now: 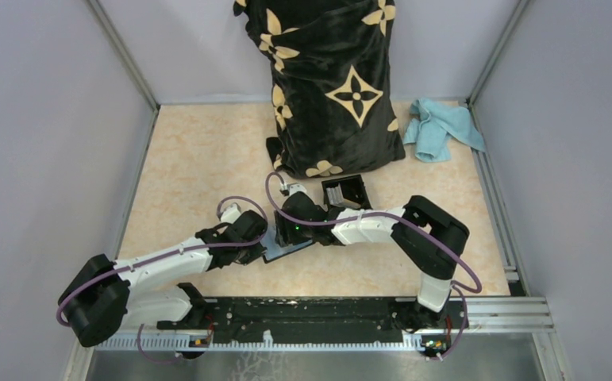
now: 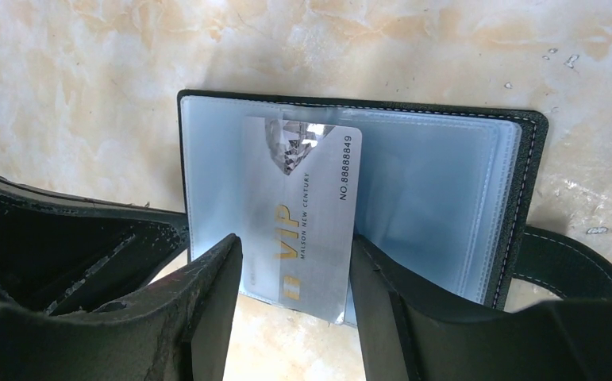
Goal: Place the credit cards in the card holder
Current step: Insert the credit card into the card holder.
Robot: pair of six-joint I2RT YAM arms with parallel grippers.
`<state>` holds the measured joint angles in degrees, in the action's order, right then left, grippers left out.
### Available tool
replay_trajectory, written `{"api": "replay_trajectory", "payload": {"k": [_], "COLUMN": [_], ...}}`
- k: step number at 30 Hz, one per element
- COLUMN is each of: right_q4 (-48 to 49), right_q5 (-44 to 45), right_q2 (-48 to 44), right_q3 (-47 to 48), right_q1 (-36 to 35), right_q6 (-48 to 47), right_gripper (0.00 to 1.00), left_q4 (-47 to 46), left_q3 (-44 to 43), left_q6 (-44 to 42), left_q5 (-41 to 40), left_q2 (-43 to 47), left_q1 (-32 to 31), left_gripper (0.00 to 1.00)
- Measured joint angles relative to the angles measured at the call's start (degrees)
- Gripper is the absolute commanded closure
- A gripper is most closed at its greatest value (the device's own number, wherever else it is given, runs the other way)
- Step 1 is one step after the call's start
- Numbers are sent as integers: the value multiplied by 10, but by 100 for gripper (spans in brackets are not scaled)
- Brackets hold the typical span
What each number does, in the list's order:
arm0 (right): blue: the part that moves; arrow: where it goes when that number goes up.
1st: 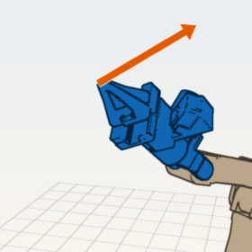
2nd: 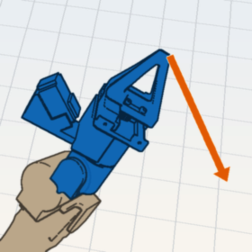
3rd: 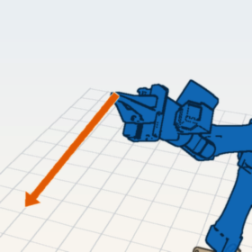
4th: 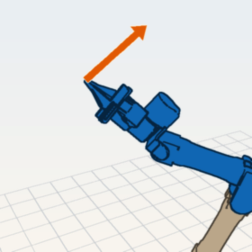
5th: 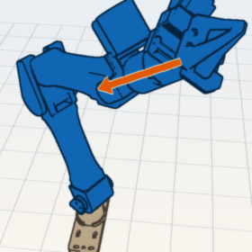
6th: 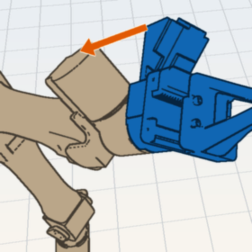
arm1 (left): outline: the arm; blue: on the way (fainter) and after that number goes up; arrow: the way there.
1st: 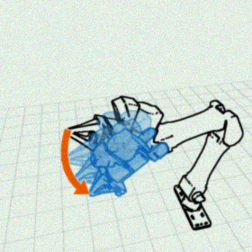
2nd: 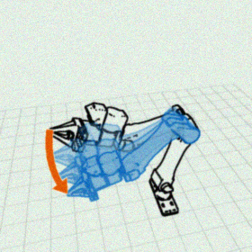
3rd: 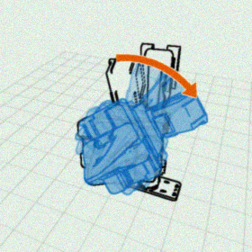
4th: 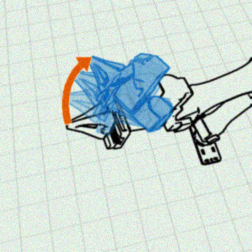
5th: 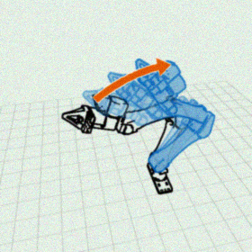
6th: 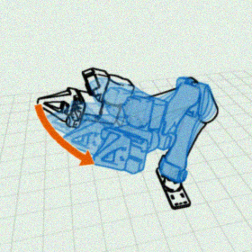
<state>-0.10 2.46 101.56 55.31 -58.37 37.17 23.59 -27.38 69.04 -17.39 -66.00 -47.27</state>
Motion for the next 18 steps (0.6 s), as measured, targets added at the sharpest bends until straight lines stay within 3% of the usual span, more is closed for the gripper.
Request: {"api": "replay_trajectory", "payload": {"k": [18], "right_q4": [-31], "right_q5": [29], "right_q2": [22], "right_q3": [37], "right_q1": [-25], "right_q6": [-16], "right_gripper": [46], "left_q4": [-1], "left_q3": [0], "left_q6": [5], "left_q5": [-1], "left_q2": [-2], "left_q1": [0], "left_gripper": [100]}}
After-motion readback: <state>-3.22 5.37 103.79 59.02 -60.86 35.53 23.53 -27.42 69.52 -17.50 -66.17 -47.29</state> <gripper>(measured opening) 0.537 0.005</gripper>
